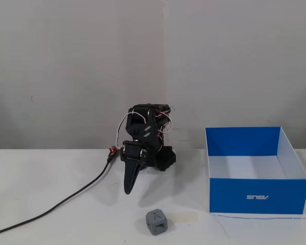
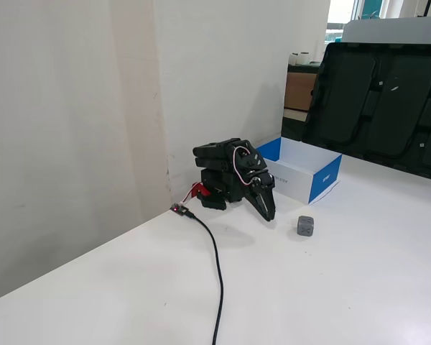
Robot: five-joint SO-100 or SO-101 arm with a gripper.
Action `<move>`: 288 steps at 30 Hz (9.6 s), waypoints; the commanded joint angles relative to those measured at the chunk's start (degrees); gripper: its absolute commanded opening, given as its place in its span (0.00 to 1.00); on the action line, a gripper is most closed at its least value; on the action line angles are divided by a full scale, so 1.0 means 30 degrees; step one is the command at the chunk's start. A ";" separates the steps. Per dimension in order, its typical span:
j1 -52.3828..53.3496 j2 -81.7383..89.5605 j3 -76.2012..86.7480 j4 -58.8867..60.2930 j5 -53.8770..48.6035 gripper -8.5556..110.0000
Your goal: Pick the gray block and keep it in the box.
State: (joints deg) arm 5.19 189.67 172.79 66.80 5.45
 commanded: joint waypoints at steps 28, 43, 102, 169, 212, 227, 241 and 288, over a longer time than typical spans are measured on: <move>-0.0908 0.2256 0.0205 -0.0029 -0.0146 0.07; -0.2080 -0.0820 -0.2783 -0.0820 -0.0176 0.07; -0.5273 -2.8770 -1.8633 -0.1172 -0.7559 0.25; -1.0166 -3.0264 -3.1523 0.4687 -0.5244 0.07; -2.5928 -3.1729 -2.9531 0.6123 0.3457 0.21; -2.4258 -3.0557 -2.8887 0.6680 0.1670 0.16; -1.6201 -2.6953 -2.7217 0.7031 -0.4072 0.07; -0.1436 -0.0850 -0.1670 -0.4775 -0.1348 0.07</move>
State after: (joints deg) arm 1.76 174.46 166.11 47.81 0.70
